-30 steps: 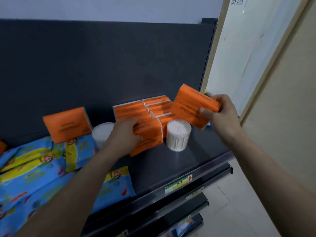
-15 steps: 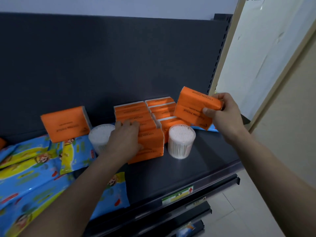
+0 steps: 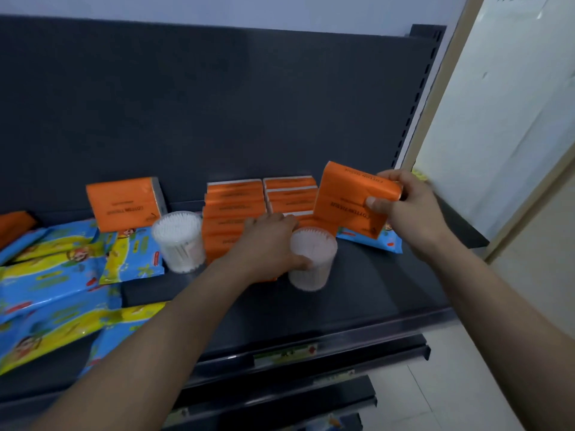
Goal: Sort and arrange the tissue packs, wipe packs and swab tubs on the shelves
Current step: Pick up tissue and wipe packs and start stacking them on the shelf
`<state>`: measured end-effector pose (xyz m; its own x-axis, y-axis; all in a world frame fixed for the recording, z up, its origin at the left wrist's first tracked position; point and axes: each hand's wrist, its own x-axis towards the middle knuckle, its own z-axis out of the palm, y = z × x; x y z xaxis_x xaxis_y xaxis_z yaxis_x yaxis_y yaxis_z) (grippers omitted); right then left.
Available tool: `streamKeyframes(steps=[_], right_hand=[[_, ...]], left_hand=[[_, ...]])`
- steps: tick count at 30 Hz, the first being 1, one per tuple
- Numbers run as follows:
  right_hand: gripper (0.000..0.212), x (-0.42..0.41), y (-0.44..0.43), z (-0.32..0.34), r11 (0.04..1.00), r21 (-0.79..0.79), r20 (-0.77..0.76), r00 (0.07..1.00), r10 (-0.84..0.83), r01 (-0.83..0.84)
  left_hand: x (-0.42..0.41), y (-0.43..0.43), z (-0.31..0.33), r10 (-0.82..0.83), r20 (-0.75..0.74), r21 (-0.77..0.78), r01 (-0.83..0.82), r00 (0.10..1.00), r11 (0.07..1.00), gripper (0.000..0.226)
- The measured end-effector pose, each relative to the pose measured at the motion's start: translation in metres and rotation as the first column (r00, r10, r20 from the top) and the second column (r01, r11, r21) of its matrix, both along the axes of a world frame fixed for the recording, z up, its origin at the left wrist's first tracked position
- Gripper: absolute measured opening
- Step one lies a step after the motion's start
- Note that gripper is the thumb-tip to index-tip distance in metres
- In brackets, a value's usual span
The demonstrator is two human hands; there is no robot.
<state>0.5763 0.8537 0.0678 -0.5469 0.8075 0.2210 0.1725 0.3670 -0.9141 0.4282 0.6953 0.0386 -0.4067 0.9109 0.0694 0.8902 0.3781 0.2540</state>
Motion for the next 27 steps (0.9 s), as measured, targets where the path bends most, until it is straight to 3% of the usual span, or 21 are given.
streamKeyframes(steps=[3,6,13,18,22,27], right_hand=[[0.034,0.009,0.010,-0.002,1.000,-0.009,0.029,1.000,0.011,-0.011],[0.032,0.018,0.018,-0.003,0.999,-0.023,0.062,0.997,0.046,-0.045],[0.027,0.028,0.031,0.002,0.995,-0.040,-0.003,0.996,0.094,-0.094],[0.029,0.016,0.028,-0.002,0.966,-0.076,0.230,0.938,0.258,-0.247],[0.033,-0.003,0.012,-0.020,0.916,-0.068,0.367,0.844,0.391,-0.395],[0.036,-0.034,-0.002,-0.049,0.898,0.110,0.500,0.805,0.321,-0.426]], left_hand=[[0.011,0.016,-0.006,0.035,-0.121,-0.102,-0.048,0.992,0.994,0.082],[0.020,0.028,-0.007,0.070,-0.185,-0.098,-0.089,0.980,0.991,0.085],[0.036,0.027,-0.002,0.106,-0.043,0.032,-0.105,0.993,0.994,0.077],[0.038,0.001,0.020,0.128,0.075,0.105,-0.135,0.989,0.985,0.087],[0.033,-0.031,0.027,0.250,0.133,0.130,-0.267,0.959,0.955,0.088],[0.026,-0.077,0.025,0.369,0.154,0.173,-0.392,0.917,0.903,0.096]])
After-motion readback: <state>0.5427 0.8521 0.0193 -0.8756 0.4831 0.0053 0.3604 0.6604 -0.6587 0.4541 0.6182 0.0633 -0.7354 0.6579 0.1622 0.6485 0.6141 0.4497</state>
